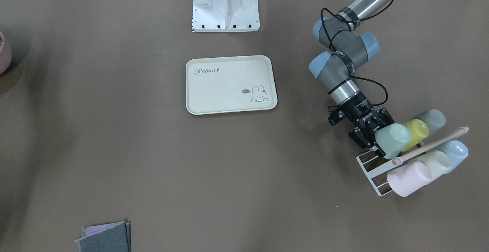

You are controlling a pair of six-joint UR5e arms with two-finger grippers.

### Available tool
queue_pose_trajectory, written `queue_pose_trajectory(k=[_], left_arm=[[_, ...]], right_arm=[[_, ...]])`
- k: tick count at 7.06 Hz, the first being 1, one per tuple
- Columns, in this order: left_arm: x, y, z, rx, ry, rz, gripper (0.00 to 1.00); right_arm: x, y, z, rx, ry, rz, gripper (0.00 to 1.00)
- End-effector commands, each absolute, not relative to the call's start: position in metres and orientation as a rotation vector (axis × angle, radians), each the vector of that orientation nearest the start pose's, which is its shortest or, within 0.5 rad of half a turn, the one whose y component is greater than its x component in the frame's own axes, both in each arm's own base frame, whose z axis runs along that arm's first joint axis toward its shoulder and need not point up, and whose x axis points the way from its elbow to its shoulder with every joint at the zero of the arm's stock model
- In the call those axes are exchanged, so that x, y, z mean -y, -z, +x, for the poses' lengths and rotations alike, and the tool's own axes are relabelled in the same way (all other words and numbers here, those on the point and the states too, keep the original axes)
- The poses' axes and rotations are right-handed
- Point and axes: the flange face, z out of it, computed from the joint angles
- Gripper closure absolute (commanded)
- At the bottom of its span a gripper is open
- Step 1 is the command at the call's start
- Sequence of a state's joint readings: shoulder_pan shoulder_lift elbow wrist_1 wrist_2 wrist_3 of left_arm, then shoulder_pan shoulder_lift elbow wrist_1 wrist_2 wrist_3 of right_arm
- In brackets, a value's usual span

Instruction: Pick up and place green cup on tray

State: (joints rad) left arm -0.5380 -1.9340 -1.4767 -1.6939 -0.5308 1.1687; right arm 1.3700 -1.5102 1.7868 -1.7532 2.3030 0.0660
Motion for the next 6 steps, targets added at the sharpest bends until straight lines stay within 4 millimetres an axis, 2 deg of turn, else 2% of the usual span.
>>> queue_pose_trajectory(k=[1,2,3,4,6], left_arm=[[0.509,-0.461,0.424,1.236,-1.775,0.349,0.37],[0.505,-0.463,0.417,1.237,-1.777,0.349,0.37],[0.503,-0.457,0.412,1.247,-1.794,0.346,0.37],[0.498,-0.447,0.405,1.259,-1.811,0.348,0.37],[0.489,-0.441,0.386,1.271,-1.83,0.347,0.37]], right_arm=[[0.504,-0.59,0.047,0.734,0.145,-0.013,0.0],[0.497,-0.598,0.068,0.722,0.116,-0.009,0.0],[0.472,-0.622,0.091,0.728,0.057,-0.027,0.0],[0.461,-0.629,0.092,0.728,0.05,-0.04,0.0],[0.458,-0.633,0.093,0.715,0.047,-0.048,0.0]])
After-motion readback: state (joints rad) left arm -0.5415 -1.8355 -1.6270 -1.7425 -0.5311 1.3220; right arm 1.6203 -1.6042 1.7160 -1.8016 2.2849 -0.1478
